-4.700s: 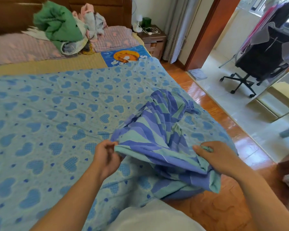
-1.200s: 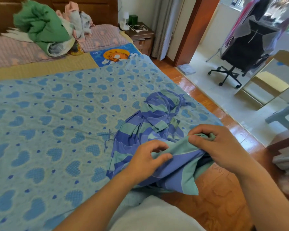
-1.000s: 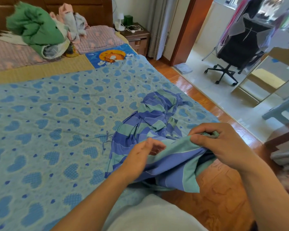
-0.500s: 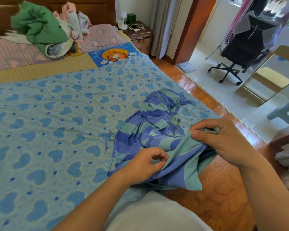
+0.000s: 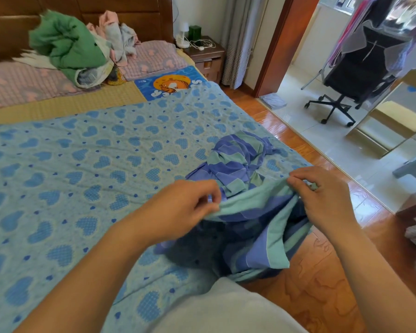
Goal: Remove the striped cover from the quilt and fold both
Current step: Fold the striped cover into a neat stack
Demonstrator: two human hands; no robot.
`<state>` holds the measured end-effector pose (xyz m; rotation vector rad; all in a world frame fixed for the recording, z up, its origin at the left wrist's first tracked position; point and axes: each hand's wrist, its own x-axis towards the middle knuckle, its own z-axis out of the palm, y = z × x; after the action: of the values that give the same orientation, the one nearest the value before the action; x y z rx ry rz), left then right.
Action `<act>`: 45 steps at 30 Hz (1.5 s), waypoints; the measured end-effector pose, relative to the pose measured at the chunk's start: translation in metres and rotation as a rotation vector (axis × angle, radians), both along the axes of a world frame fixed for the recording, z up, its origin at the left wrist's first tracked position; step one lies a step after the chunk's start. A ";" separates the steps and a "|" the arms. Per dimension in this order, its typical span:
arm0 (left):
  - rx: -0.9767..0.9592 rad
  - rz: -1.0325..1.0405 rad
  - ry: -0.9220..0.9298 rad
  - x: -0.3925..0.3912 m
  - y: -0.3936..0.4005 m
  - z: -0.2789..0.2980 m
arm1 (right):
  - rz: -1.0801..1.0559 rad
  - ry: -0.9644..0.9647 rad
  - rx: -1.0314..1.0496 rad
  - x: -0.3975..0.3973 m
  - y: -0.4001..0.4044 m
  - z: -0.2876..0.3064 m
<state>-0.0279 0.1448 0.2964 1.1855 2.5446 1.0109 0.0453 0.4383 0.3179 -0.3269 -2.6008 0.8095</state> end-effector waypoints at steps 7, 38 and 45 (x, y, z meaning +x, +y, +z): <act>0.066 0.215 -0.377 0.002 -0.015 -0.069 | -0.134 0.148 -0.406 -0.003 -0.012 -0.008; 0.414 0.391 -0.772 -0.003 -0.048 -0.131 | -0.223 -0.015 -0.624 -0.012 -0.014 0.007; 0.280 0.237 -0.808 0.043 0.007 -0.140 | -0.020 -0.146 -0.546 -0.010 -0.028 0.010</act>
<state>0.0146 0.1514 0.1562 0.3670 1.9442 1.5422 0.0355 0.4101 0.3283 -0.5800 -2.4537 1.5356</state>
